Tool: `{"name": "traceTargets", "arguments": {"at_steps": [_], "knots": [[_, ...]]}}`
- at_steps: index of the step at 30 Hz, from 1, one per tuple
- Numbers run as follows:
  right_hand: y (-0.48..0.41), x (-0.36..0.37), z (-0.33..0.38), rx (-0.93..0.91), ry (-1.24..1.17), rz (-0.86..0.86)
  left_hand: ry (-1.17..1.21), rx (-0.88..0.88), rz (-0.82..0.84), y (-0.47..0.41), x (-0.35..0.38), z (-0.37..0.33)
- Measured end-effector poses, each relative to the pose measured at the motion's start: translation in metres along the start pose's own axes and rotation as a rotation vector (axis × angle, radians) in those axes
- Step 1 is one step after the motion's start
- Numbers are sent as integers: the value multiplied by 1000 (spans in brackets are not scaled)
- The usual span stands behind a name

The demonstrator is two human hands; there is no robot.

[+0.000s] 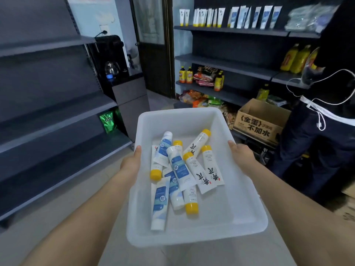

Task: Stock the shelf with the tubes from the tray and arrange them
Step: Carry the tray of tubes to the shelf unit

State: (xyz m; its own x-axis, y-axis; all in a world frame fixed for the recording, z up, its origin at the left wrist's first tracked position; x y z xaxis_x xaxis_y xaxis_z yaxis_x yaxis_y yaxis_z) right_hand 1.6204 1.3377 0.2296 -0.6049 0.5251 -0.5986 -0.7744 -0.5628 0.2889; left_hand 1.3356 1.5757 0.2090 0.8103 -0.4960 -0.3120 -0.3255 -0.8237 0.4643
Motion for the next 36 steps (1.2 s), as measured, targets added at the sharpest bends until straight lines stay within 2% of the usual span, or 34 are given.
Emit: {"name": "traceTargets", "arguments": {"at_steps": [10, 16, 25, 36], "knots": [[-125, 14, 80, 61, -43, -55, -56, 11, 81, -155, 0, -98], [-206, 32, 119, 105, -124, -147, -82, 38, 155, -268, 6, -154], [-334, 49, 176, 227, -158, -254, -197, 64, 237, -440, 35, -258], [-468, 37, 220, 337, -102, -301, -218, 94, 395, -582, 90, -355]]}}
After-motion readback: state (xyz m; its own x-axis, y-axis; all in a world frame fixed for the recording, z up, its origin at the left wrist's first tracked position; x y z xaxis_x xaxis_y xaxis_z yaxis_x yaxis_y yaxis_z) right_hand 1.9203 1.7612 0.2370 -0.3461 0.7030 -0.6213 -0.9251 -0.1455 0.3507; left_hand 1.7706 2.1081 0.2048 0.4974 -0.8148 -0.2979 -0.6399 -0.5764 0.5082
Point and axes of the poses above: each hand's wrist, its own y-axis away from the middle knuckle, its own x-axis out of the palm, z = x × y, the point moved 6 cm from there along -y, towards the middle knuckle, and after that the axes turned 10 degrees about z, right-handed, at the moved point
